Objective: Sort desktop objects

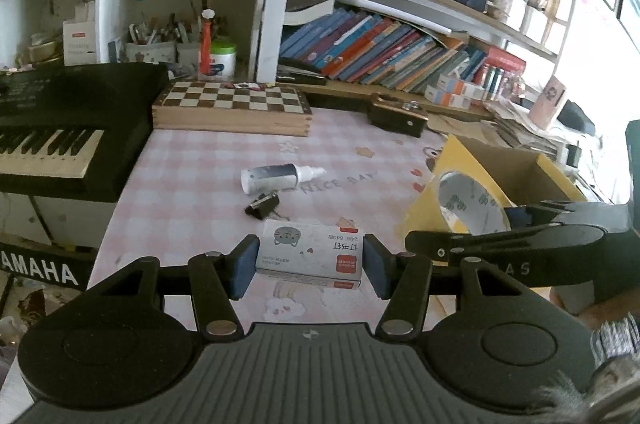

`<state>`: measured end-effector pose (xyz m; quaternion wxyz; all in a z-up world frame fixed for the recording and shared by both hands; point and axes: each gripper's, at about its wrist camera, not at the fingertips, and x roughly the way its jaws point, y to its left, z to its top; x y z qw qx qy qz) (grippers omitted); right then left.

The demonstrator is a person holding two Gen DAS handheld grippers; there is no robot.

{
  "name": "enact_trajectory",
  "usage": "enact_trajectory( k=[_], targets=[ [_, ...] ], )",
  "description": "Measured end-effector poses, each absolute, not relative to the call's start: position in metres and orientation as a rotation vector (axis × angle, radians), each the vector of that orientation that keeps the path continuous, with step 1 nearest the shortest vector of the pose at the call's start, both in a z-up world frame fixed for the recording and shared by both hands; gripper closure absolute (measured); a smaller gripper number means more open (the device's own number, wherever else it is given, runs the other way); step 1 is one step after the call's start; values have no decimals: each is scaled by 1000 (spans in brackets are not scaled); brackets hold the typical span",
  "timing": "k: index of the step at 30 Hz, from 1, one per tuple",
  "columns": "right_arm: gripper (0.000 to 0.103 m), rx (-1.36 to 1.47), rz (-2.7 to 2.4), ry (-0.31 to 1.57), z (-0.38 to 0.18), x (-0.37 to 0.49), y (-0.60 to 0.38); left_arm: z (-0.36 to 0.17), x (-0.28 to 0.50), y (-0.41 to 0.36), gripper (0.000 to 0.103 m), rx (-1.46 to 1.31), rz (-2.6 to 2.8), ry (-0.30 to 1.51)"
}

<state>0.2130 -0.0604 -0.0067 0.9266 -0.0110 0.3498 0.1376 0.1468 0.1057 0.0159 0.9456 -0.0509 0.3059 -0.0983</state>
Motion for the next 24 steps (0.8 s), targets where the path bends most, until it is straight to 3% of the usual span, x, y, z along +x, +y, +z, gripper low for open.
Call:
enact_trajectory(
  k=[24],
  targets=[
    [12, 21, 186, 769, -22, 87, -63, 12, 36, 110, 50, -88, -291, 641]
  ],
)
